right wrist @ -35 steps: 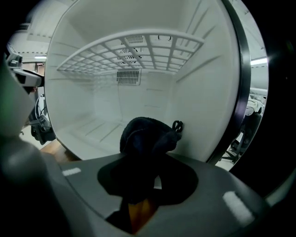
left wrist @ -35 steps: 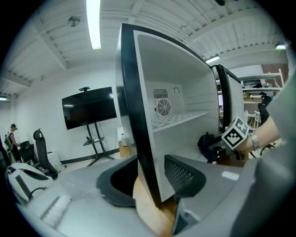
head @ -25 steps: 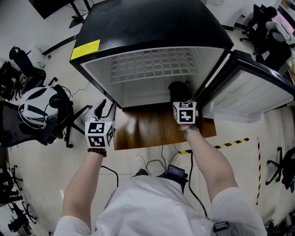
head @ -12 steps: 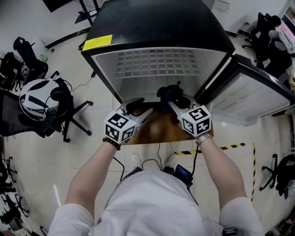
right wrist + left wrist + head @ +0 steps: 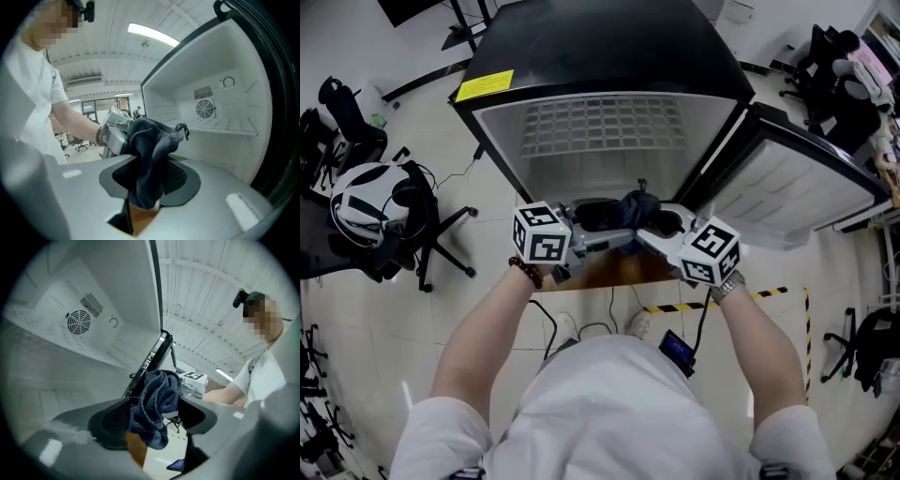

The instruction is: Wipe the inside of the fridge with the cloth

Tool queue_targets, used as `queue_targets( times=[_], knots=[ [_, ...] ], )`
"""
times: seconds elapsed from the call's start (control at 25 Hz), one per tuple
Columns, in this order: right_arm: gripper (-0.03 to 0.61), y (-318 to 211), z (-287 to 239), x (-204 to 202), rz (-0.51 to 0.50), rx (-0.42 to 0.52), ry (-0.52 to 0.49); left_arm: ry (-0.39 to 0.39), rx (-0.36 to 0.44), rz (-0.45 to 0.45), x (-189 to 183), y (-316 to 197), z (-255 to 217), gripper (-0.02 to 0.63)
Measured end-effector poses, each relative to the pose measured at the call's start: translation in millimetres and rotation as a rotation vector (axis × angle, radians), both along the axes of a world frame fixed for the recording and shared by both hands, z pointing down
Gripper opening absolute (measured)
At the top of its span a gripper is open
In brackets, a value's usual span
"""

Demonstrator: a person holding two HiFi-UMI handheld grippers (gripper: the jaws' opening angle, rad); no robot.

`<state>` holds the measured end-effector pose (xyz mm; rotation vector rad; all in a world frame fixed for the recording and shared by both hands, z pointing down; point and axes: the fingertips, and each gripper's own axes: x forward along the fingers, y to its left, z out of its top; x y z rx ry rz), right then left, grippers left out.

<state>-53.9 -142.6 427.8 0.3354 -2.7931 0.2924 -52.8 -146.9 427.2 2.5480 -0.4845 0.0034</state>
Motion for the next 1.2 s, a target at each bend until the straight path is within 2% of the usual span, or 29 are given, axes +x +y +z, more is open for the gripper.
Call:
queue_targets(
  times=[0.08, 0.2, 0.32, 0.48, 0.76, 0.8, 0.84, 0.88, 0.92, 1.08, 1.2],
  knots=[
    [0.12, 6, -3, 2, -0.032, 0.011, 0.017, 0.025, -0.022, 0.057, 7, 6, -2, 0.33],
    [0.12, 13, -4, 5, -0.073, 0.025, 0.039, 0.055, -0.058, 0.135, 17, 16, -6, 0.282],
    [0.121, 21, -5, 9, -0.128, 0.018, 0.054, 0.078, -0.083, 0.199, 25, 22, -7, 0.276],
    [0.127, 28, -6, 14, -0.191, -0.013, 0.065, 0.145, -0.15, 0.22, 31, 25, -11, 0.267],
    [0.134, 31, 2, 24, -0.236, -0.023, 0.122, 0.183, -0.151, 0.19, 38, 19, -1, 0.242],
    [0.16, 34, 4, 24, -0.255, -0.028, 0.133, 0.179, -0.152, 0.175, 38, 16, 1, 0.226],
    [0.245, 37, 6, 24, -0.272, -0.028, 0.147, 0.17, -0.149, 0.157, 38, 13, 3, 0.194],
    [0.273, 38, 8, 24, -0.282, -0.023, 0.162, 0.156, -0.145, 0.138, 38, 10, 6, 0.181],
    [0.273, 37, 10, 24, -0.28, -0.016, 0.174, 0.142, -0.14, 0.117, 38, 8, 7, 0.177],
    [0.273, 18, 14, 32, -0.177, -0.021, 0.16, 0.079, -0.071, 0.023, 38, -8, 12, 0.139],
    [0.273, -3, 18, 46, -0.039, -0.026, 0.136, -0.028, 0.0, -0.086, 36, -29, 20, 0.133]
  ],
)
